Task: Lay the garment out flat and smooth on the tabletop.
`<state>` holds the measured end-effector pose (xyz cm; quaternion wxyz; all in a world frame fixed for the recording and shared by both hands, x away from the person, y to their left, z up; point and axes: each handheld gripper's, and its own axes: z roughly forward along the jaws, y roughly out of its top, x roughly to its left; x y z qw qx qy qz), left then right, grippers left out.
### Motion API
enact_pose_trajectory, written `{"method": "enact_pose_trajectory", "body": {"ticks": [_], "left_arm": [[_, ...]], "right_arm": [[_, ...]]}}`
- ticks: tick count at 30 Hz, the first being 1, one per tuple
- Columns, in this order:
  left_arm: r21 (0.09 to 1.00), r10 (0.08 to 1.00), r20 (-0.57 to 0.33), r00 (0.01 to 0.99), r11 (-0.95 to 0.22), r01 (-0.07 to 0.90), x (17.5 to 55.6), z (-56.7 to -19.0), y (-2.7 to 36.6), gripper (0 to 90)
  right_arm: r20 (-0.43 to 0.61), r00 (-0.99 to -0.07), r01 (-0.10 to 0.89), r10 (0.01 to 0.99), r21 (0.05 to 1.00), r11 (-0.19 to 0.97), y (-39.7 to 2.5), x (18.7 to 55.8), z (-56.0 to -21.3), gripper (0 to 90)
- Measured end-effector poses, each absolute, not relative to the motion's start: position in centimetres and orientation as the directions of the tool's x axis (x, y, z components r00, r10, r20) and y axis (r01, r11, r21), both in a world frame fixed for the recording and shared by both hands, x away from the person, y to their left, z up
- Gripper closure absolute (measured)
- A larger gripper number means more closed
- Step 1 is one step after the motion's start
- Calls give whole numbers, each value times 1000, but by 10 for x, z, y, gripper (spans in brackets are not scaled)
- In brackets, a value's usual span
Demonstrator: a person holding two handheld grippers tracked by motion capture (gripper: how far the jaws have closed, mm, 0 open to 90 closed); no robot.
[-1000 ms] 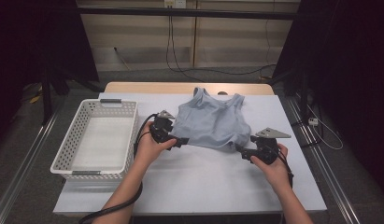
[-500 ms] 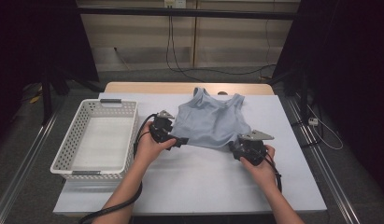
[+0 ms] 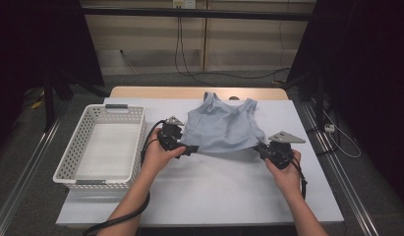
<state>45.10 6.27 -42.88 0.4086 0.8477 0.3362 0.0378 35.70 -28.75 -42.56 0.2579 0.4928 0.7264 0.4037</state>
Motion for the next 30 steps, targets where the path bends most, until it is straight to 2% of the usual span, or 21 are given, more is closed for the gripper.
{"method": "enact_pose_trajectory", "body": {"ticks": [8,30], "left_arm": [[712,597,-218,772,-444,544,451,-431,61,93],[691,592,-212,778,-472,548,454,-444,60,105]], "right_arm": [[60,-348,475,936,872,121,-305,354,-411,825],[78,-341,474,937,875,100,-306,359,-414,814]]}}
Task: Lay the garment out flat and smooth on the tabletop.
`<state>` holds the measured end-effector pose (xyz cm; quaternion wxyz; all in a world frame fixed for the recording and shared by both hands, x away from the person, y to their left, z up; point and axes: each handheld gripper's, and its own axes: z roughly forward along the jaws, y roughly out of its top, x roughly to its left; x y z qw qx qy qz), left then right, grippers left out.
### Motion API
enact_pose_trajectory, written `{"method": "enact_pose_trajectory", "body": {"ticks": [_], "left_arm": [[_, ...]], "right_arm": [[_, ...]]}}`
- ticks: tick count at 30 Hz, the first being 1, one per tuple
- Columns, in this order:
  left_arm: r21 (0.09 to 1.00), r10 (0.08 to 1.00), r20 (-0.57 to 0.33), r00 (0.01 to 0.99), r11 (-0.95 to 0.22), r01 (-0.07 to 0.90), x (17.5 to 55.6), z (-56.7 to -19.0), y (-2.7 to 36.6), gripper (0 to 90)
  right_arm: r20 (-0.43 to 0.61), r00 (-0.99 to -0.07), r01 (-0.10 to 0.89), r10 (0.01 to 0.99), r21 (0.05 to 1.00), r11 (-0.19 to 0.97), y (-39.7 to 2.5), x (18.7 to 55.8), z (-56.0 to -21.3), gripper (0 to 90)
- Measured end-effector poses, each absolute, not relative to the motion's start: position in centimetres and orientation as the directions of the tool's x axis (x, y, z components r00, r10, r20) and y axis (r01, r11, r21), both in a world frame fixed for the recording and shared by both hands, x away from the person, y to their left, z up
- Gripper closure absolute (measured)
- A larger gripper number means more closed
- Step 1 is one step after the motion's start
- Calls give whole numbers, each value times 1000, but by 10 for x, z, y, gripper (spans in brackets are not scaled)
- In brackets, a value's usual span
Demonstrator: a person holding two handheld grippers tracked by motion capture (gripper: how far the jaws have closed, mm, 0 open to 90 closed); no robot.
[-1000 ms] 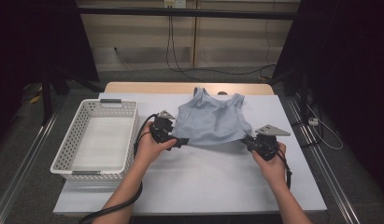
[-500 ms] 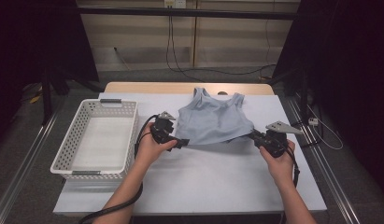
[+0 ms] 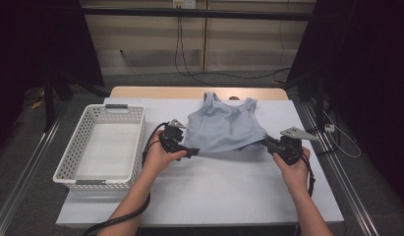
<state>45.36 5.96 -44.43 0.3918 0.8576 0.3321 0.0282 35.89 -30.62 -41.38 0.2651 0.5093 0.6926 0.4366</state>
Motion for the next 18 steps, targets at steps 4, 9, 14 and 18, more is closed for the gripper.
{"method": "enact_pose_trajectory", "body": {"ticks": [4,9,14,18], "left_arm": [[684,597,-203,776,-481,549,455,-448,61,116],[683,595,-189,781,-491,540,456,-451,62,146],[680,600,-188,778,-492,544,456,-454,62,151],[682,600,-189,777,-489,544,456,-455,61,161]], "right_arm": [[77,-340,475,937,874,100,-306,359,-414,813],[75,-342,476,937,873,104,-306,359,-414,813],[76,-340,480,937,871,103,-306,358,-414,811],[79,-339,482,938,871,100,-306,358,-415,810]]}}
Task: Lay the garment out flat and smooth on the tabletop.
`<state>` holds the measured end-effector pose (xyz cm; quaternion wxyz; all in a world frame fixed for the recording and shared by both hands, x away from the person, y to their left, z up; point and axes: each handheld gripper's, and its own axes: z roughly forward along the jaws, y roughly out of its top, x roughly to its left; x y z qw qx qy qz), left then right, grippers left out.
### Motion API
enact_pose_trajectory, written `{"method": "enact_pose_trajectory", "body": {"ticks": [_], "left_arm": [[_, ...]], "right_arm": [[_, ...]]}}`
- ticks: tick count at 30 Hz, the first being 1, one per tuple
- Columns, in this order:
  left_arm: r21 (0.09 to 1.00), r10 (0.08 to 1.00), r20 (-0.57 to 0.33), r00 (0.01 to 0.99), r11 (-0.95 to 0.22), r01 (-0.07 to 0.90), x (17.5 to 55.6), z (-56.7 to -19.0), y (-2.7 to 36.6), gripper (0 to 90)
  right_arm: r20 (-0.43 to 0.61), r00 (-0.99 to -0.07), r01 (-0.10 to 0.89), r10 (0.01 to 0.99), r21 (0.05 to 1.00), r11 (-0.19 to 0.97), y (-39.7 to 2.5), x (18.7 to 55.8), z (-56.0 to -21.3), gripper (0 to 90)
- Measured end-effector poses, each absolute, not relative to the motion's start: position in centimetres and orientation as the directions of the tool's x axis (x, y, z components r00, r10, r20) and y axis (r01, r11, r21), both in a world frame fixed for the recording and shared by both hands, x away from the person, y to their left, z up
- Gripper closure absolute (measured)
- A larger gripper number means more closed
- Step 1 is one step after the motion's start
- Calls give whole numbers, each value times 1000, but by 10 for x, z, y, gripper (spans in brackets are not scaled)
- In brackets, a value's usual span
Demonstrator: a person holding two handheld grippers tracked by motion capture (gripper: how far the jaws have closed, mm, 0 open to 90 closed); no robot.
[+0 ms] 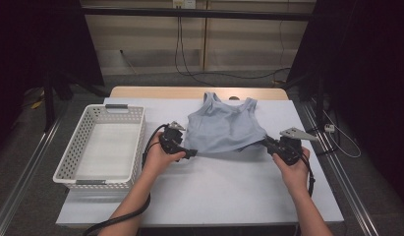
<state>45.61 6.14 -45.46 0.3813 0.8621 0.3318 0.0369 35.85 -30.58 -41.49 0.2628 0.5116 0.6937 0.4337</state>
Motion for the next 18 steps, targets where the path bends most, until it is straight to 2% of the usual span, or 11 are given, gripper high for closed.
{"method": "enact_pose_trajectory", "body": {"ticks": [18], "left_arm": [[673,569,-177,803,-525,520,454,-454,58,209]], "right_arm": [[75,-342,481,937,871,105,-307,359,-415,806]]}}
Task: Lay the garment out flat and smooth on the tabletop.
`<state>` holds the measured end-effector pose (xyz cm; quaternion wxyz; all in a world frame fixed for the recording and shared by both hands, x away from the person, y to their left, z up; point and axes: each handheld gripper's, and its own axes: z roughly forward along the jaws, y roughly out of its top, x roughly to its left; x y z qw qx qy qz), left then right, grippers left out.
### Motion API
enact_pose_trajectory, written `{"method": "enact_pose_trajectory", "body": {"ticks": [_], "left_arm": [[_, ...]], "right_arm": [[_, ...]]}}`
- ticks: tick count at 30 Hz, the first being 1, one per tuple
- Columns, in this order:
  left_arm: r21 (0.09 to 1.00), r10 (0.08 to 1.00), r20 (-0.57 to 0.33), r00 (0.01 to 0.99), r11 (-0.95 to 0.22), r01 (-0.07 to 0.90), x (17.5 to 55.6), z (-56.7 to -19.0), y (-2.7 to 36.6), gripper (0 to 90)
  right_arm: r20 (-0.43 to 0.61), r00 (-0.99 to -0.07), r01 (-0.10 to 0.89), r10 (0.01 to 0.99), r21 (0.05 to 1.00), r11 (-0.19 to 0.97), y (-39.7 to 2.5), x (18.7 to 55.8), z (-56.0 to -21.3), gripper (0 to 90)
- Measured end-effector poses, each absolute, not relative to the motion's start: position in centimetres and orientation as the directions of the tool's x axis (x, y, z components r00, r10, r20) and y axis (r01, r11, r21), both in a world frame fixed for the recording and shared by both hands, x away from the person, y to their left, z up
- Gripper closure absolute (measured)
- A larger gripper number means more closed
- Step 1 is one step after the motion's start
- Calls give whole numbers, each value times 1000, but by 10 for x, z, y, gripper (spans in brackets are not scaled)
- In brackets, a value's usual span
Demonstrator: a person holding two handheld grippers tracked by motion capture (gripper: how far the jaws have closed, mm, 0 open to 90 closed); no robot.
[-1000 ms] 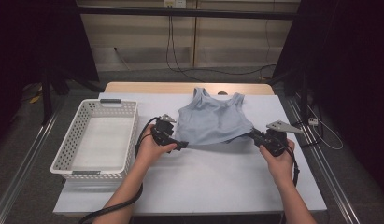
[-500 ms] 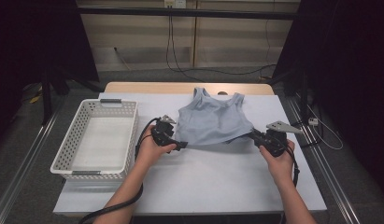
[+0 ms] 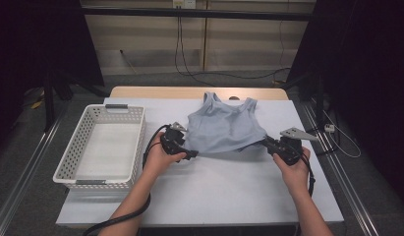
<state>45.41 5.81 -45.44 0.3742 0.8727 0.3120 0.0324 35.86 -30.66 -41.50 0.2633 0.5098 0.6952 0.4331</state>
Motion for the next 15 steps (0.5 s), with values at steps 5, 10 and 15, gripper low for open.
{"method": "enact_pose_trajectory", "body": {"ticks": [5,10,15], "left_arm": [[678,565,-147,812,-540,498,453,-455,58,236],[678,553,-128,823,-557,479,452,-454,57,282],[674,542,-111,833,-575,464,450,-453,56,358]], "right_arm": [[76,-340,487,937,867,107,-307,359,-416,806],[72,-342,483,937,869,110,-307,359,-416,806],[73,-341,486,937,867,109,-307,359,-417,807]]}}
